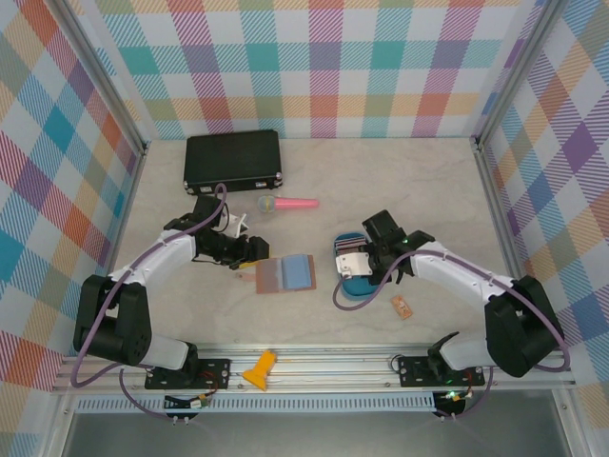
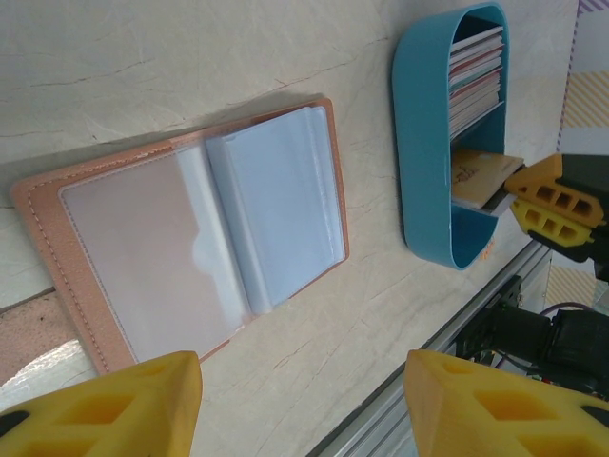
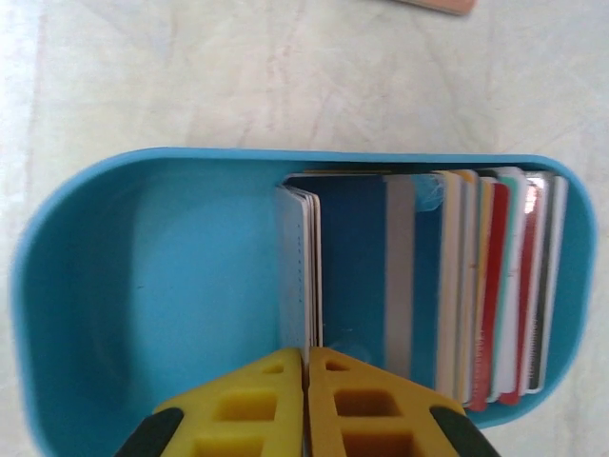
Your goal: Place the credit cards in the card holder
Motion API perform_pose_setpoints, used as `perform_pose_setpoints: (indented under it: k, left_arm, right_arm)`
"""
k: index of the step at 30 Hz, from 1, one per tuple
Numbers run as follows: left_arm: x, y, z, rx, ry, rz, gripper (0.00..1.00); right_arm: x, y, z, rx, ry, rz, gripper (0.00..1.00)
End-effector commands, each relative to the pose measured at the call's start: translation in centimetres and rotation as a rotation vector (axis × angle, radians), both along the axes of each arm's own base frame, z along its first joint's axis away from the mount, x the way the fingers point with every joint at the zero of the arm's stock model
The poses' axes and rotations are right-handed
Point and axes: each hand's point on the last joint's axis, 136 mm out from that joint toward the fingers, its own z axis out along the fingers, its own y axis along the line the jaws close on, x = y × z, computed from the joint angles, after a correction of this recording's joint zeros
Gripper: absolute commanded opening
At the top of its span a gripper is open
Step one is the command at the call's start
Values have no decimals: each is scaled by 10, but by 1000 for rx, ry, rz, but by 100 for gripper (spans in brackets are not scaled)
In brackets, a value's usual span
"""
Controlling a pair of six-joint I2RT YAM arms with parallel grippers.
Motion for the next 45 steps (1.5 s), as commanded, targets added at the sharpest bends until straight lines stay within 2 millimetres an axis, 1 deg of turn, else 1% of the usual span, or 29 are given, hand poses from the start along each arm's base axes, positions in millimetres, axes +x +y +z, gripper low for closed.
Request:
perform_pose_setpoints:
  k: [1, 4, 6, 9, 11, 13, 18, 23, 26, 33, 37, 45]
  left_arm:
    - [2, -2, 0, 5, -15, -16, 58]
    - [3, -2, 0, 4, -16, -16, 58]
    - [2, -2, 0, 5, -16, -16, 58]
    - [2, -1, 1, 5, -19, -15, 58]
    - [2, -1, 0, 6, -17, -16, 58]
    - [2, -1, 0, 6, -18, -16, 58]
    - [3, -2, 1, 3, -17, -17, 58]
    - [3, -2, 0, 2, -16, -17, 58]
    - [3, -2, 1, 2, -17, -16, 58]
    - [3, -2, 2, -2, -18, -18, 58]
    - [3, -2, 2, 1, -20, -17, 58]
    - [3, -2, 0, 0, -14, -18, 58]
  right_arm:
    - [-13, -4, -7, -28, 36, -7, 3]
    - [-19, -5, -17, -52, 67, -7, 3]
    - [-19, -5, -22, -59, 76, -19, 4]
    - [-18, -4, -25, -65, 90, -29, 6]
    - [-20, -6, -26, -72, 97, -27, 10]
    - [-21, -6, -25, -68, 93, -34, 10]
    - [-15, -5, -17, -60, 69, -43, 8]
    - [-14, -5, -1, -39, 30, -41, 8]
    - [-7, -5, 7, -29, -2, -55, 8]
    - [15, 0, 6, -35, -48, -89, 6]
    - [29, 2, 16, -7, -69, -119, 5]
    - [37, 2, 33, 37, -40, -129, 5]
